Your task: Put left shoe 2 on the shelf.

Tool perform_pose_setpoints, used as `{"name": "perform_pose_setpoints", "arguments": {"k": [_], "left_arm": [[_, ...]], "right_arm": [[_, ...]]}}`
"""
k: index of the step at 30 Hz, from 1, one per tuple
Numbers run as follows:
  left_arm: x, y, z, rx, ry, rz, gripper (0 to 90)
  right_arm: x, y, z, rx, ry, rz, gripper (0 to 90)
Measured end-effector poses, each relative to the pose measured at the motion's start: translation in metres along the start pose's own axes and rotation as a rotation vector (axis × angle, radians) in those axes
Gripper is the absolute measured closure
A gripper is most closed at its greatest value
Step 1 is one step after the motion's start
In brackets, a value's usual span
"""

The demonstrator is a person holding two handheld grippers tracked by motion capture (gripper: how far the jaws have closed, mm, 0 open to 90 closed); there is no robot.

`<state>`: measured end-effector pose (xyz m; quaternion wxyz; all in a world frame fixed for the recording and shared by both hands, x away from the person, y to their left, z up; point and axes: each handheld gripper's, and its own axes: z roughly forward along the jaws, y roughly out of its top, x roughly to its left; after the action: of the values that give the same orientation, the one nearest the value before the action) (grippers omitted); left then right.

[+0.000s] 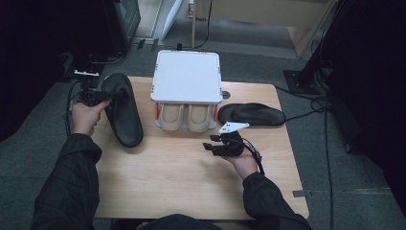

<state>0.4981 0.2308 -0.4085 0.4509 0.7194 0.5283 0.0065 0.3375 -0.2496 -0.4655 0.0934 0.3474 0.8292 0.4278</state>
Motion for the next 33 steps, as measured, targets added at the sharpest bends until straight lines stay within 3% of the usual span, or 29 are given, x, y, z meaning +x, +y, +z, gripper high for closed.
{"name": "perform_pose_setpoints", "arguments": {"k": [7,13,19,22,27,33], "left_arm": [[-0.018,0.029,-0.018,-0.001,-0.014,0.025,68.3],[-0.044,0.058,-0.036,-0.037,-0.039,0.076,68.3],[-0.074,0.086,-0.043,-0.03,-0.057,0.134,68.2],[-0.087,0.097,-0.037,-0.025,-0.074,0.144,68.1],[-0.1,0.112,-0.014,-0.005,-0.118,0.131,68.1],[-0.117,0.129,0.019,0.042,-0.115,0.149,68.1]], "right_arm": [[0.0,0.0,-0.001,-0.002,-0.001,0.004,52.0],[0.0,0.0,-0.002,-0.003,-0.003,0.002,51.9],[0.0,0.0,-0.002,-0.008,-0.004,0.0,51.9],[0.0,0.0,-0.002,-0.007,-0.004,-0.001,51.9],[0.001,0.001,-0.003,-0.007,0.0,-0.003,51.9],[0.0,0.0,-0.004,-0.014,0.001,0.0,51.8]]}}
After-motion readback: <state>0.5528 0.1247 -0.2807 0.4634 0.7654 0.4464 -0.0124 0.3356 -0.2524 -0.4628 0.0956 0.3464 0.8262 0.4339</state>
